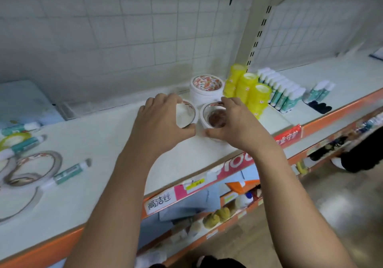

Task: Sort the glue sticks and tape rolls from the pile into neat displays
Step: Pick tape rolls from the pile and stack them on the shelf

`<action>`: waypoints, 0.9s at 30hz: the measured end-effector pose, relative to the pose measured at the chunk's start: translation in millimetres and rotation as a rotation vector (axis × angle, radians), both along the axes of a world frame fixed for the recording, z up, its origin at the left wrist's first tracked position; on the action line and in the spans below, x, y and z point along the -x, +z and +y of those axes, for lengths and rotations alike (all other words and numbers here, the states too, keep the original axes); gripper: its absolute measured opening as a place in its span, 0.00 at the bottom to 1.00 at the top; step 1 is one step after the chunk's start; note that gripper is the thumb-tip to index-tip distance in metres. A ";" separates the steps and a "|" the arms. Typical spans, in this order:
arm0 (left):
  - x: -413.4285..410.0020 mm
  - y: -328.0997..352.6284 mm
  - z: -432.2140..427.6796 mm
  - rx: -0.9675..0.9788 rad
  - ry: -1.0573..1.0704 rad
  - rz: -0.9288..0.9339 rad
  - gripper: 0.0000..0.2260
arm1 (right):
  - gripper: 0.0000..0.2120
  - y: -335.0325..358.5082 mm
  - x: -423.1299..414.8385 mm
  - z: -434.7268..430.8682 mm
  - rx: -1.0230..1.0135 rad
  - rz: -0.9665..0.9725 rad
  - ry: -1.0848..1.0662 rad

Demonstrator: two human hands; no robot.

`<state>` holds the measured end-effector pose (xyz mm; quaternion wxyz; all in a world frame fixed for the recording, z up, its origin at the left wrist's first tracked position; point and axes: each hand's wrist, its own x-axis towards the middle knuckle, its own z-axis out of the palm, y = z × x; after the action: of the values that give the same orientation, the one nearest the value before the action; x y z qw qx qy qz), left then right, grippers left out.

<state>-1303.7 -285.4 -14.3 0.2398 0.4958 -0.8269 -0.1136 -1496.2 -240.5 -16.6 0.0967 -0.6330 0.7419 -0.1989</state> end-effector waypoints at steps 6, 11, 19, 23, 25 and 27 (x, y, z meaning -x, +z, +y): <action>40.6 -7.7 3.1 -0.049 0.057 0.015 0.25 | 0.45 -7.7 32.3 -12.5 -0.052 0.050 0.143; 63.0 0.2 6.1 -0.059 0.068 0.018 0.26 | 0.52 -9.6 48.3 -14.9 -0.100 0.037 0.212; 108.7 -3.5 10.6 -0.064 0.021 -0.093 0.30 | 0.37 -16.1 86.9 -14.7 -0.173 -0.165 0.307; 103.2 -9.0 4.7 -0.196 -0.022 0.000 0.35 | 0.37 -18.7 90.3 -16.5 -0.162 -0.179 0.306; 92.2 -8.6 1.2 -0.267 -0.031 0.059 0.43 | 0.37 -19.4 90.7 -17.9 -0.164 -0.175 0.310; 82.0 -10.0 -1.5 -0.294 0.000 0.054 0.47 | 0.37 -19.6 91.5 -19.5 -0.172 -0.167 0.308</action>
<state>-1385.7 -286.9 -24.3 0.1868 0.5223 -0.7946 -0.2469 -1587.7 -260.0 -36.2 0.2408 -0.7098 0.6399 -0.1696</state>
